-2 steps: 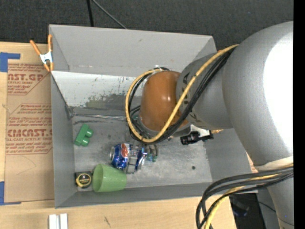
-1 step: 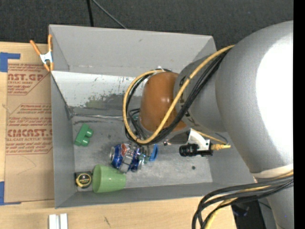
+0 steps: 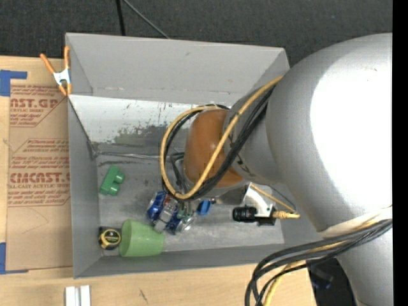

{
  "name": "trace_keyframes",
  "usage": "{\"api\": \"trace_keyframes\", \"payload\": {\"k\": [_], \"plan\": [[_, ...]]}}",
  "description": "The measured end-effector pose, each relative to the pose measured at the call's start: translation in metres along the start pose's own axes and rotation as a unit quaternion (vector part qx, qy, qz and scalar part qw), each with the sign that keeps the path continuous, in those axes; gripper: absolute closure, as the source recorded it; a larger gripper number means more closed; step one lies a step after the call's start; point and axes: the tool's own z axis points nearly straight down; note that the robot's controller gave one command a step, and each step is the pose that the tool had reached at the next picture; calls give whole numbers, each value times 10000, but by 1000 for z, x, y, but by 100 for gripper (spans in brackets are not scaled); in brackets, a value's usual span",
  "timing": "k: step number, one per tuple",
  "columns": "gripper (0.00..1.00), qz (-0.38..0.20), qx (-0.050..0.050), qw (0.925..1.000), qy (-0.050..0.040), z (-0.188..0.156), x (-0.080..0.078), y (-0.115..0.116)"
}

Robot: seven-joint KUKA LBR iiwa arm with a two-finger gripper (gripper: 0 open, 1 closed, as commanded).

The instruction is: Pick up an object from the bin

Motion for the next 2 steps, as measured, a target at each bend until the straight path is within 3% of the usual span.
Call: {"api": "trace_keyframes", "payload": {"k": [1,2], "plan": [[0,3,-13,10000,-10,-1,-1,1],[100,-1,-22,10000,-6,-3,-1,2]]}}
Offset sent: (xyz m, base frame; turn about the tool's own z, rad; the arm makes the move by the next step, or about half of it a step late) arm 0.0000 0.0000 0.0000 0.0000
